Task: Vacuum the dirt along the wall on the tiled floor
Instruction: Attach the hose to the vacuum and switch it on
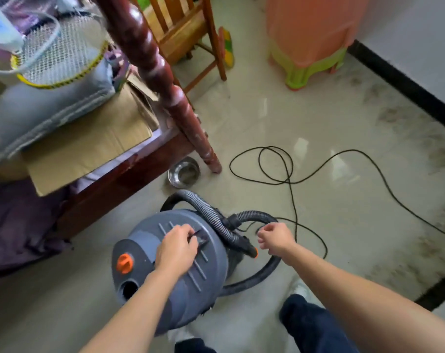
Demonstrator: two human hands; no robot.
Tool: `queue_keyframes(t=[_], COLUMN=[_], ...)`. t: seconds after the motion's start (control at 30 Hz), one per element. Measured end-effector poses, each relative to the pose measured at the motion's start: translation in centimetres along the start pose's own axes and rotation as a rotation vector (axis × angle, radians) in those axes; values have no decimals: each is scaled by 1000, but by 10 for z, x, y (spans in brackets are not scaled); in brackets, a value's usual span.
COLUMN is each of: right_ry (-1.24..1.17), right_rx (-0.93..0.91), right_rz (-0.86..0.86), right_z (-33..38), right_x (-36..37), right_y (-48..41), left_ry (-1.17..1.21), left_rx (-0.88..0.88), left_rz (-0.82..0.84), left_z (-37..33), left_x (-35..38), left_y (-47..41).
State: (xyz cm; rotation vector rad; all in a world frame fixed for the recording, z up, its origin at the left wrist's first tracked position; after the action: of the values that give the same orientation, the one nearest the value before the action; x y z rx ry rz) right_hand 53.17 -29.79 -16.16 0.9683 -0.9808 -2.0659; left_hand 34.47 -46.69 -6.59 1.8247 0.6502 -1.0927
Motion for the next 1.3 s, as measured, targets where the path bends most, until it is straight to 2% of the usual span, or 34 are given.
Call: queue_keyframes(t=[0.13,0.23,0.3,0.57,0.67,0.8,1.0,1.13,1.23,1.3], right_ry=[134,59,114,344,457,559,466,329,359,397], right_rx=[-82,1,11,-37,-72,-120,-191,-238,-385,-487], right_rz=[-112,-218,-290,-474,-470,-350,-281,-314,-404,-428], right_z=[10,3,-2,-7,-9,-13,-19,-12,14,41], right_x=[57,95,114,132,126,138,139,131,121,118], right_y=[11,23,33,27,8,-24,-47,-28,-3,17], left_ry=[-113,-203,-232,-249,-212,-246,-259,-251,-186,-44], left_rx=[93,221,327,564,557,567,604,578,532,460], left_rz=[-104,-122,-144,-249,-293,-400,-454,-399,-268,-182], left_z=[73,122,144,172,170,171,172,172,170,170], left_x=[-11,-9,-8,9,22,31,34,31,28,17], left_y=[1,-3,-7,-40,-44,-44,-45,-45,-45,-51])
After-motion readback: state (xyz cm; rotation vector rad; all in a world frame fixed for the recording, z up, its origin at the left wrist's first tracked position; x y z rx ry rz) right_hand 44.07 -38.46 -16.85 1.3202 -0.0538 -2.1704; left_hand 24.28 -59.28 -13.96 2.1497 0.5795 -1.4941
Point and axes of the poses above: each hand's wrist, its own y-axis away from the middle knuckle, its own x-axis out of the palm, z = x × y, the point moved 5 cm from there along -y, towards the middle knuckle, and after that the axes turned 7 degrees about -z, right-handed, at the moved point
